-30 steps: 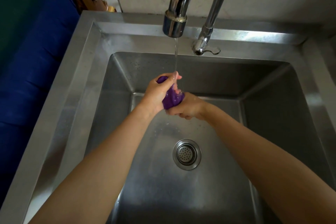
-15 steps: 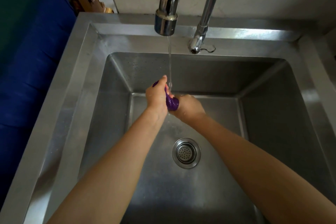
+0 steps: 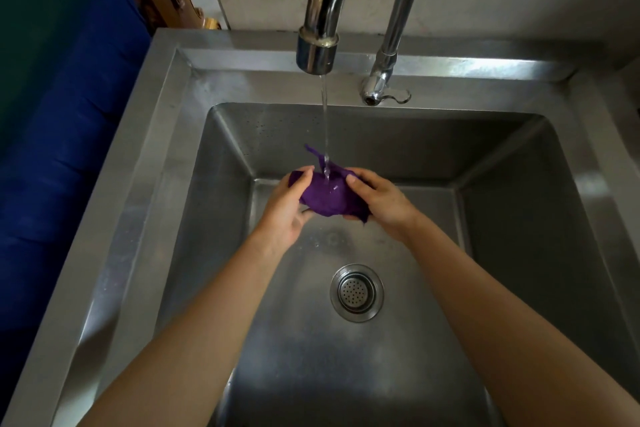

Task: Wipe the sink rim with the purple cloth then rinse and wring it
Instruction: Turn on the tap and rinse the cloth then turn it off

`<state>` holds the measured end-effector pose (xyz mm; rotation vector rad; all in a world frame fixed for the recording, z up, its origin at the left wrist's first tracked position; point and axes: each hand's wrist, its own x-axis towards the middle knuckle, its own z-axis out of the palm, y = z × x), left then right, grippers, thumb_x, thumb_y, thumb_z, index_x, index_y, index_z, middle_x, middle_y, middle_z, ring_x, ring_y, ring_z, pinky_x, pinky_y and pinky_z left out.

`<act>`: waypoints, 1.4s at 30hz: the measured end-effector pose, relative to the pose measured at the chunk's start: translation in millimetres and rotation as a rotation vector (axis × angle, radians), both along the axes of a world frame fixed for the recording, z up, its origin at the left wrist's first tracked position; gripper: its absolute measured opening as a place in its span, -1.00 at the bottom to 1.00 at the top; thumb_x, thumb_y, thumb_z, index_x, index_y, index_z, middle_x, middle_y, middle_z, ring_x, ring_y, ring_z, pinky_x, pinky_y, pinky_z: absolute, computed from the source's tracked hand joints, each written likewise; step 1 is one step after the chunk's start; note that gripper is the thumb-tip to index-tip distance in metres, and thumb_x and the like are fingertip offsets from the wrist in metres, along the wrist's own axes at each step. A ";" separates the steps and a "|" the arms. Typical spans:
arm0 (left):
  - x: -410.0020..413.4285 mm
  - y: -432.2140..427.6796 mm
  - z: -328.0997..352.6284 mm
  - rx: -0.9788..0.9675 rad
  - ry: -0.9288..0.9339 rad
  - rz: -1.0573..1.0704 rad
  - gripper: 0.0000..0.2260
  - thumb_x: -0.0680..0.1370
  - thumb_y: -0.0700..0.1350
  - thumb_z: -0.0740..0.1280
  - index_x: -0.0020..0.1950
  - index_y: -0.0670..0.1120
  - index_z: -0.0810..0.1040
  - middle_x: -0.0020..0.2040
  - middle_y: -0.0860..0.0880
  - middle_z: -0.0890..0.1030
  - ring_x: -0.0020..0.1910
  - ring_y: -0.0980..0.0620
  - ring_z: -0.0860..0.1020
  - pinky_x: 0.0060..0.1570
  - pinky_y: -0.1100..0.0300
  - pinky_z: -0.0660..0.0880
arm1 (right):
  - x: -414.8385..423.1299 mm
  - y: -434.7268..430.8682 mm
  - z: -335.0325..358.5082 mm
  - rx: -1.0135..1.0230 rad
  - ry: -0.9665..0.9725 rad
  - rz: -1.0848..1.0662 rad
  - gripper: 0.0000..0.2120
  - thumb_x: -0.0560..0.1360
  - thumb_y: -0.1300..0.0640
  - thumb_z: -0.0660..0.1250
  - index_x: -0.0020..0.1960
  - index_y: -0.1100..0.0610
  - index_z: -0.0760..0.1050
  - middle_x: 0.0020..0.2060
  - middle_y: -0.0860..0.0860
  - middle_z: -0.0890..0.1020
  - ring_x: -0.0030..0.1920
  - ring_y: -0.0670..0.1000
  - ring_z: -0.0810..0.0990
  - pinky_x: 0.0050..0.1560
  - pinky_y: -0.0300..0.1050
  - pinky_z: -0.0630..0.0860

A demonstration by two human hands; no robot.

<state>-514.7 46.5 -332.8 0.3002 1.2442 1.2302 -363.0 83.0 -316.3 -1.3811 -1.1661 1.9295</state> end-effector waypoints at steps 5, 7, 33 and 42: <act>-5.2 -6.8 -3.0 -0.028 0.012 0.039 -0.92 0.57 -0.11 0.22 -0.02 -0.03 0.50 -0.07 -0.04 0.59 -0.07 0.02 0.57 0.04 0.01 0.51 | -5.4 0.0 -4.5 -0.008 -0.033 -0.104 -0.81 0.60 0.11 0.13 0.14 0.06 0.46 -0.19 -0.04 0.58 -0.21 -0.08 0.55 -0.38 -0.30 0.53; -3.1 -6.6 -3.6 -0.036 -0.004 0.032 -0.93 0.55 -0.10 0.27 0.01 -0.05 0.49 -0.08 -0.04 0.60 -0.07 0.01 0.57 0.04 0.02 0.52 | -6.8 -0.1 -3.6 -0.001 -0.038 -0.092 -0.81 0.61 0.11 0.12 0.13 0.06 0.46 -0.20 -0.04 0.58 -0.22 -0.10 0.55 -0.36 -0.36 0.51; 6.6 14.6 23.5 -0.091 -0.211 -0.016 -0.80 0.53 0.02 0.27 0.04 -0.06 0.53 -0.02 -0.09 0.63 -0.02 -0.05 0.60 -0.08 0.00 0.58 | 3.3 66.0 108.1 0.304 -0.468 -0.116 -0.64 0.58 -0.02 0.16 0.10 0.27 0.50 -0.40 0.01 0.60 -0.45 -0.07 0.45 -0.33 -0.20 0.44; 8.5 9.3 27.7 -0.018 -0.075 -0.055 -0.92 0.54 -0.11 0.27 0.01 -0.04 0.52 -0.12 -0.03 0.60 -0.09 0.03 0.58 -0.13 0.13 0.57 | -4.1 75.6 113.6 0.297 -0.719 -0.096 -0.63 0.51 -0.08 0.24 -0.23 0.22 0.55 -0.43 0.03 0.53 -0.46 -0.06 0.45 -0.38 -0.19 0.41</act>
